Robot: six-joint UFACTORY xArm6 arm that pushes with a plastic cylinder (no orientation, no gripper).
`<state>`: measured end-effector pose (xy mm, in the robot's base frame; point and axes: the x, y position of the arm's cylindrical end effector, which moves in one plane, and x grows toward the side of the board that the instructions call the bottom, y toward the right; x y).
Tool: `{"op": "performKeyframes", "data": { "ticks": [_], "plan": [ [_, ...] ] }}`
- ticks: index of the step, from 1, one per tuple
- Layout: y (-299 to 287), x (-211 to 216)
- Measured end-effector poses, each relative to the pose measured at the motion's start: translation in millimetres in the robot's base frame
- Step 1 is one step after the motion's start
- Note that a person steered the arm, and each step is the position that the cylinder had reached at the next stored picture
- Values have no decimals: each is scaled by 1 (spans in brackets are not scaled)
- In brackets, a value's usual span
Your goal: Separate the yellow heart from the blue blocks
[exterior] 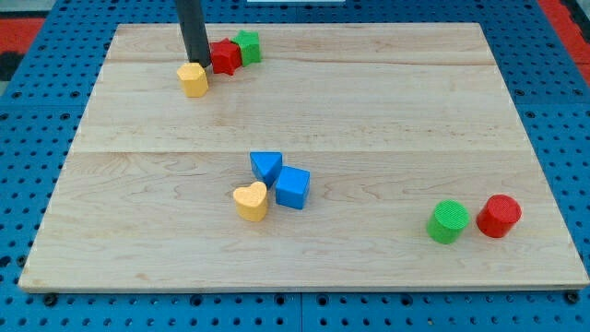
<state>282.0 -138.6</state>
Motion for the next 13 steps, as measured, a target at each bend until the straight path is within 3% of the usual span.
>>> {"op": "performKeyframes", "data": {
  "ticks": [3,4,5,7,9,12,13],
  "plan": [
    [84,17],
    [67,65],
    [10,61],
    [-39,28],
    [-147,14],
    [-38,8],
    [-50,-18]
  ]
}}
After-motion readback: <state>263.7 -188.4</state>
